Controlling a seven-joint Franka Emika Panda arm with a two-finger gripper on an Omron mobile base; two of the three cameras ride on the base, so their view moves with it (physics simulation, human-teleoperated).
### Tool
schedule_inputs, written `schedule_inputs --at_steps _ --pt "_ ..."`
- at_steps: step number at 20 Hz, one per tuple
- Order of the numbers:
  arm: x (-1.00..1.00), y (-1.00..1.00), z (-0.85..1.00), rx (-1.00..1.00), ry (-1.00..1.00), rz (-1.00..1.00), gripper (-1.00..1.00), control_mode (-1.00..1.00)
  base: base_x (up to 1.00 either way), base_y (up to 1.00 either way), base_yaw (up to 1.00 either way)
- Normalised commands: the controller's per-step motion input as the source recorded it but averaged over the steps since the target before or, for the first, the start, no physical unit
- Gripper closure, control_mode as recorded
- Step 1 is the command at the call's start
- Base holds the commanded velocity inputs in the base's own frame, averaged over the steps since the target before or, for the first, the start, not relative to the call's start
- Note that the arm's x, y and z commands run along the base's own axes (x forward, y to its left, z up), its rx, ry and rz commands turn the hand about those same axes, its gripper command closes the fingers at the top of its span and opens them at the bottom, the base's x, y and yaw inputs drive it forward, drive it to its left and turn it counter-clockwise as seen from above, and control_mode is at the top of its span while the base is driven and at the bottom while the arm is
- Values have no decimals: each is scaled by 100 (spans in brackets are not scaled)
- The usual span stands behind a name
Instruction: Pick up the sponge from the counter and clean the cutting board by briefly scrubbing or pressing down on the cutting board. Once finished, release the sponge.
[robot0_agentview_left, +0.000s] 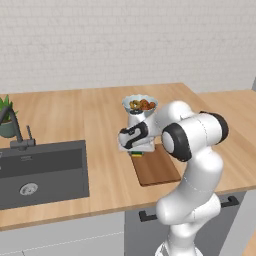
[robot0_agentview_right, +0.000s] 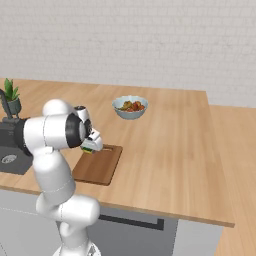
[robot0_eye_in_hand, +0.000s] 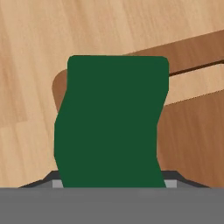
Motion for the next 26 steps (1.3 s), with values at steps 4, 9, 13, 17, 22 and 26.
schedule_inputs --at_steps 4,9,13,17,22,26 --pt "18 11 -13 0 3 0 100 -100 0 0 0" --pt "6 1 -22 -3 6 0 100 -100 0 0 0" --pt "0 -2 -22 -4 5 0 100 -100 0 0 0" --pt "0 -31 -9 -1 1 0 100 -100 0 0 0" --pt "0 -42 0 0 0 0 100 -100 0 0 0" --pt "0 -45 0 0 0 0 100 -100 0 0 0"
